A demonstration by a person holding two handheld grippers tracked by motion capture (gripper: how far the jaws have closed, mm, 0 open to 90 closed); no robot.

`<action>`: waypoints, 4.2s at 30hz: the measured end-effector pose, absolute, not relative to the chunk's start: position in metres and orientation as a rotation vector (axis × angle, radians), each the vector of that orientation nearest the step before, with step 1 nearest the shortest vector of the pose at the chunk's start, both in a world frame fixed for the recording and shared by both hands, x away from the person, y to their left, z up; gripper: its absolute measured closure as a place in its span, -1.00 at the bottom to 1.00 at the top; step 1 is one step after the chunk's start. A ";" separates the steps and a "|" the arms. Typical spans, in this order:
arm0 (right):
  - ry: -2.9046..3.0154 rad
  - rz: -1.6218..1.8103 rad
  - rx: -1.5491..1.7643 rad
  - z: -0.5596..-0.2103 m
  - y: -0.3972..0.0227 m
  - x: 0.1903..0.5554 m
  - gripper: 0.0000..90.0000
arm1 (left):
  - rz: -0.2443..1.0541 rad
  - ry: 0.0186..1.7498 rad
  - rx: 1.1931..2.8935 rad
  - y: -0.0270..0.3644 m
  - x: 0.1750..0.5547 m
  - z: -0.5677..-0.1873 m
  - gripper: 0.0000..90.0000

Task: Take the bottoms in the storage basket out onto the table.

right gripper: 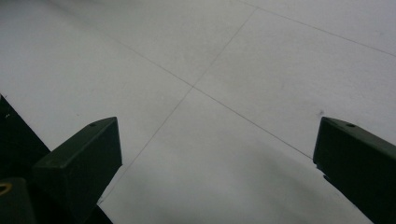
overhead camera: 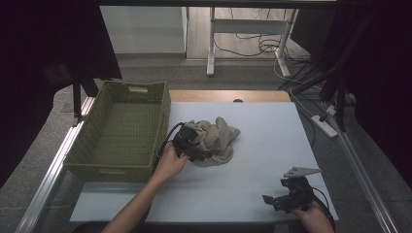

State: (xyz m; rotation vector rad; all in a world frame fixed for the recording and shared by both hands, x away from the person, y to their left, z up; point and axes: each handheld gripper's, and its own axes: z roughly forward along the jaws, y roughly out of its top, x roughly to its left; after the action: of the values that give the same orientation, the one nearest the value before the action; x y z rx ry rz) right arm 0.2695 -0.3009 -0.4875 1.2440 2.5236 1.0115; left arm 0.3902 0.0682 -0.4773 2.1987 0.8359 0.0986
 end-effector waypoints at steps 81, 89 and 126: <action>2.520 1.027 1.221 -0.486 -0.301 0.268 -0.98 | -0.033 0.665 2.109 0.094 0.297 -0.474 -1.00; 2.524 1.021 1.218 -0.486 -0.300 0.268 -0.98 | -0.026 0.673 2.090 0.105 0.284 -0.473 -1.00; 2.525 1.024 1.228 -0.486 -0.301 0.268 -0.98 | -0.001 0.778 2.069 0.156 0.231 -0.485 -1.00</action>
State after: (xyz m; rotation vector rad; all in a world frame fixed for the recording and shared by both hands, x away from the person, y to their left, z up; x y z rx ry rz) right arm 0.2683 -0.3008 -0.4865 1.2279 2.5250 1.0239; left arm 0.2314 0.1560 -0.4846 2.0692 0.7781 -0.0007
